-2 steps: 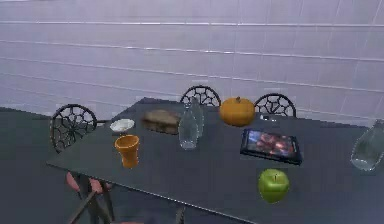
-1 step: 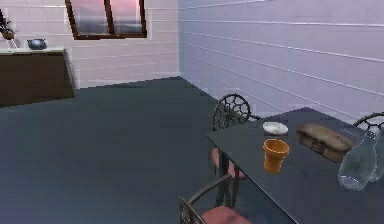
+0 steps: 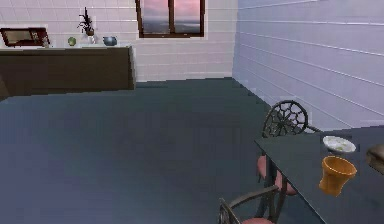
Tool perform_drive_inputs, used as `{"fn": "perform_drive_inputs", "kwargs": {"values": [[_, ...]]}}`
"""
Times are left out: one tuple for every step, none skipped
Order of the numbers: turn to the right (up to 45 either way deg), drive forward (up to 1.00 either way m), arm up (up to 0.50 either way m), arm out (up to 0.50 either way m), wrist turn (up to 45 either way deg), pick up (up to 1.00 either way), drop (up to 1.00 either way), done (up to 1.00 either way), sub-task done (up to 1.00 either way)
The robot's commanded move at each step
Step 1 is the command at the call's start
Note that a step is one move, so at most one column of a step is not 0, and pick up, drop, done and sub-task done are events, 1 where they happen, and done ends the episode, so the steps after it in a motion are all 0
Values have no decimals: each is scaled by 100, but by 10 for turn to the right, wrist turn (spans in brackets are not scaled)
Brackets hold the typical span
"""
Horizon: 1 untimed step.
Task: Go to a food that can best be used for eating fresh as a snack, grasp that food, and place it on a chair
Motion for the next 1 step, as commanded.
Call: {"fn": "perform_drive_inputs", "kwargs": {"values": [[0, 0, 50, 0, 0, 0, 0, 0, 0]]}}
